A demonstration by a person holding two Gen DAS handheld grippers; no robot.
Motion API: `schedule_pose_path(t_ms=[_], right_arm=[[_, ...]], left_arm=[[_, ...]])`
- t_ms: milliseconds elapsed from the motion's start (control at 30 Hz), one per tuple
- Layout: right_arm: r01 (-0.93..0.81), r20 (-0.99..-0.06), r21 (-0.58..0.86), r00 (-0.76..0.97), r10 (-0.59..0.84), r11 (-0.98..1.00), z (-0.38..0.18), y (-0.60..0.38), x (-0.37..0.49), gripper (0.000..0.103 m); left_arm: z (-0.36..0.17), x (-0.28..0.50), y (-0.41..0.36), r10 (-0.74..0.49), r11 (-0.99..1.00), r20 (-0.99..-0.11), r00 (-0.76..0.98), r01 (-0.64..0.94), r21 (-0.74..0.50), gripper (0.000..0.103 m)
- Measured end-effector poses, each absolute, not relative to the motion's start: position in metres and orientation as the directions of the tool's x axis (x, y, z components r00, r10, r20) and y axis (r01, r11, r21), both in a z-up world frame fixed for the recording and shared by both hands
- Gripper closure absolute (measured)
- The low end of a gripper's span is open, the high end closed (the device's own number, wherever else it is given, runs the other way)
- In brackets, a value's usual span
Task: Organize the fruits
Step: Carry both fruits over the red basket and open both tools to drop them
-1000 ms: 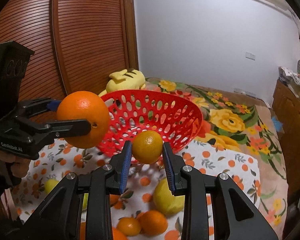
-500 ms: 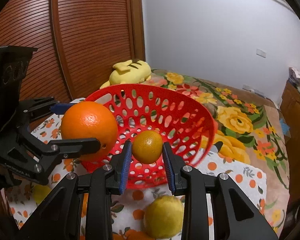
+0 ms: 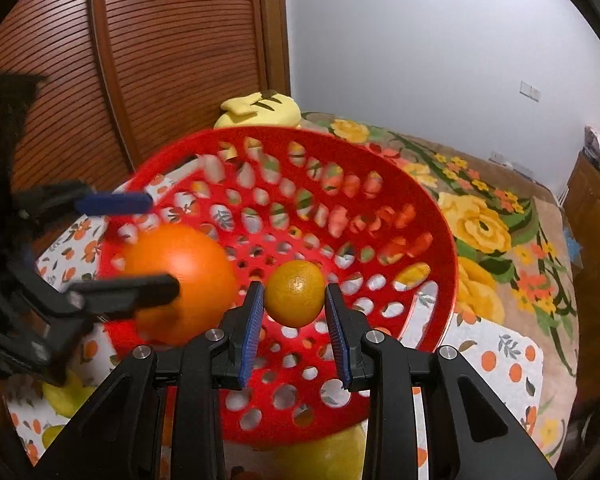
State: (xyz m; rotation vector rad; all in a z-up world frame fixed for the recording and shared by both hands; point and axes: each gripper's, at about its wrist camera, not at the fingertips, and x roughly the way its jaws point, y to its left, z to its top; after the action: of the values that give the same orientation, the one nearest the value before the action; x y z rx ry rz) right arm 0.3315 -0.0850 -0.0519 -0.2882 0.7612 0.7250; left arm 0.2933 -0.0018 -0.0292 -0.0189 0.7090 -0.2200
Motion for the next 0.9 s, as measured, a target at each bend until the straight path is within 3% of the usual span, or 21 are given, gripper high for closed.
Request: schedule_pose_path(t_ms=[533, 600, 900], right_arm=[[-0.681, -0.717, 0.045, 0.488, 0.498, 0.731, -0.049, -0.085, 0.326, 0.072], [-0.674, -0.712, 0.052, 0.493, 0.501, 0.737, -0.048, -0.086, 0.323, 0.063], [-0.636, -0.671, 0.077, 0.537, 0.512, 0.768, -0.032, -0.107, 0.288, 0.063]], left_arm=[[-0.017, 0.267, 0.019, -0.203, 0.979, -0.609, 0.766, 0.166, -0.118, 0.017], [-0.016, 0.264, 0.019, -0.205, 0.979, -0.608, 0.767, 0.166, -0.12, 0.017], [-0.021, 0.23, 0.026, -0.223, 0.975, -0.594, 0.773, 0.164, -0.152, 0.017]])
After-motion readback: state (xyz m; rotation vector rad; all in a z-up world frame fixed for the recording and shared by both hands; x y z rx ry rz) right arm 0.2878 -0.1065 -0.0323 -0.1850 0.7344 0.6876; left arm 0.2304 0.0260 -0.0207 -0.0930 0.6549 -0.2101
